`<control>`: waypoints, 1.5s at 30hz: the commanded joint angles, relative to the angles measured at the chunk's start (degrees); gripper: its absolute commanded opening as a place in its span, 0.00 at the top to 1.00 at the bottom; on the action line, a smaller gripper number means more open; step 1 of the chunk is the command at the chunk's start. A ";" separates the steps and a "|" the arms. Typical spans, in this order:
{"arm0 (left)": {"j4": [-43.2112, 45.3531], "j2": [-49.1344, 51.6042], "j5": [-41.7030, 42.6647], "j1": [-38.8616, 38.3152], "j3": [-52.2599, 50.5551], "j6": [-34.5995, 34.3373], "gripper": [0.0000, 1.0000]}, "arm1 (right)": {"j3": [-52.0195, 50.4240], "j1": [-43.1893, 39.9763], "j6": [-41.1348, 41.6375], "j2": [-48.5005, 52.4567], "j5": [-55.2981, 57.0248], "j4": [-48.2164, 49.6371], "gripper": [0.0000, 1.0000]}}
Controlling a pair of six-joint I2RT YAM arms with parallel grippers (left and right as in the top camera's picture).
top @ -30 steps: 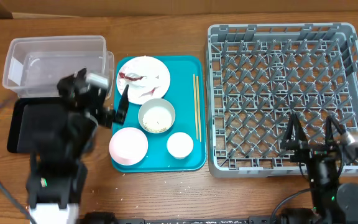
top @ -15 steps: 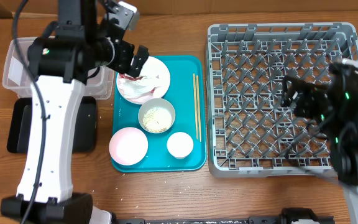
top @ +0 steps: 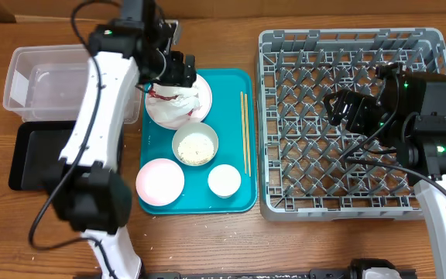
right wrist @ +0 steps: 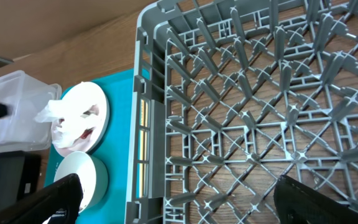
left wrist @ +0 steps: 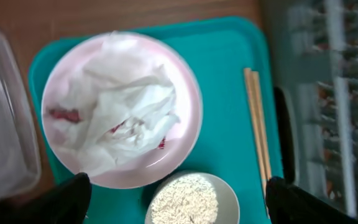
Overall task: Sort waste into correct bins and load items into the dishwasher
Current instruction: 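Reach the left gripper to the crumpled tissue on the white plate and grasp, then carry the tissue left into the clear plastic bin and release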
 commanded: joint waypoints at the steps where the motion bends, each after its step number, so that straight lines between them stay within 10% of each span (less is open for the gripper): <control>1: 0.07 5.20 -13.03 -2.60 0.90 -15.17 0.03 | 1.40 -0.15 -0.02 -0.42 -0.96 0.26 0.00; 21: 4.20 20.52 -19.21 -4.24 0.87 -16.48 0.02 | 1.20 -0.15 -0.02 -0.35 -0.96 -0.68 0.00; 25: 5.70 22.23 -19.15 -4.24 0.76 -16.48 0.37 | 1.20 -0.15 -0.02 -0.35 -0.96 -1.27 0.00; 29: 5.27 23.08 -19.10 -4.24 0.79 -16.50 0.96 | 1.20 -0.15 -0.02 -0.35 -0.96 -1.90 0.00; 45: -30.34 22.84 -19.80 0.59 50.14 -13.86 0.96 | 1.20 -0.15 -0.02 -0.35 -0.96 -1.92 0.00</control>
